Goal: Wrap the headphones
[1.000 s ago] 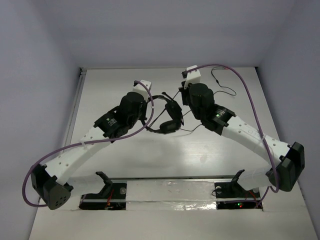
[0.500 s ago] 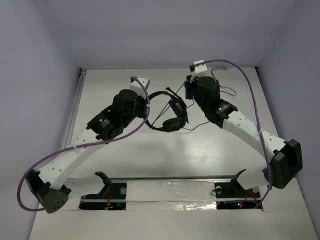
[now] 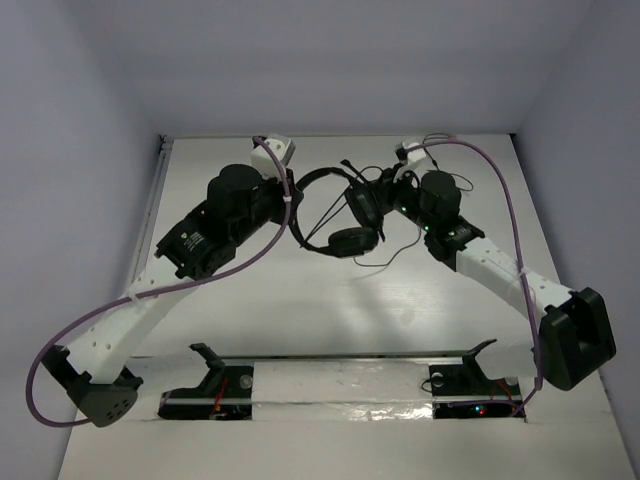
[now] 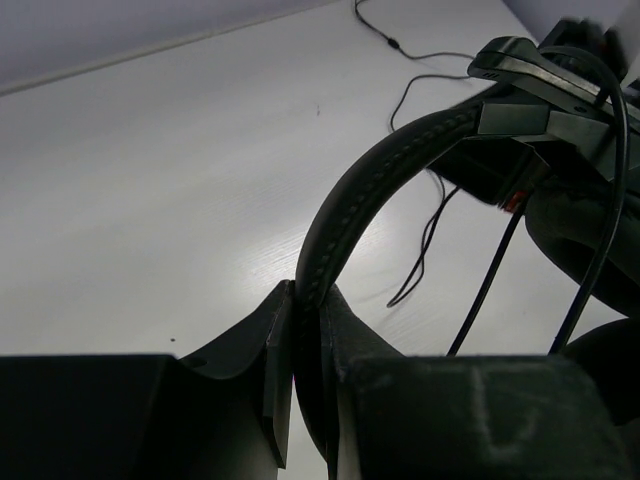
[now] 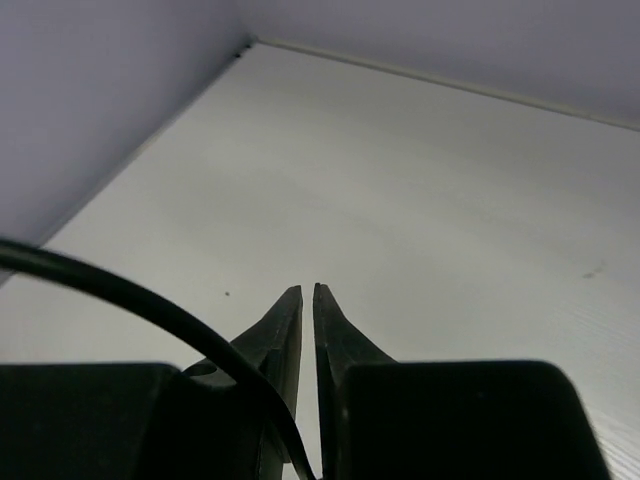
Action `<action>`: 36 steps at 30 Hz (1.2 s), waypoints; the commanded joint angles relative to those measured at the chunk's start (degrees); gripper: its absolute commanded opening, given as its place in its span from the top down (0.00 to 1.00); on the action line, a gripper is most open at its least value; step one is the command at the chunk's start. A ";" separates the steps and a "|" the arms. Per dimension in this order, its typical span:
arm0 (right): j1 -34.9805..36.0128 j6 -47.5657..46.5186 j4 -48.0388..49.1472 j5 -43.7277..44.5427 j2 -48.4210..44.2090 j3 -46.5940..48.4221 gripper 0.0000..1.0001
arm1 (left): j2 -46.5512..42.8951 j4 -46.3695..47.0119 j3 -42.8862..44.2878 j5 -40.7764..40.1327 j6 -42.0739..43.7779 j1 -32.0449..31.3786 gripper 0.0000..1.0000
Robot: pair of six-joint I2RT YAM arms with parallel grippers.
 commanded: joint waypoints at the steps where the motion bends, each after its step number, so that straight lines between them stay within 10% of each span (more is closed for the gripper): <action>1: -1.22 5.22 15.51 -10.31 -0.75 -3.73 0.84 | -0.67 4.73 6.46 2.54 -3.45 0.58 1.00; 17: -1.92 21.58 41.31 -29.48 14.88 -6.29 0.79 | 5.31 1.65 20.61 1.41 -7.50 0.58 1.00; 36: 12.66 20.97 38.60 -15.52 24.91 -10.16 0.82 | 16.38 2.34 37.50 -2.28 -15.32 7.78 1.00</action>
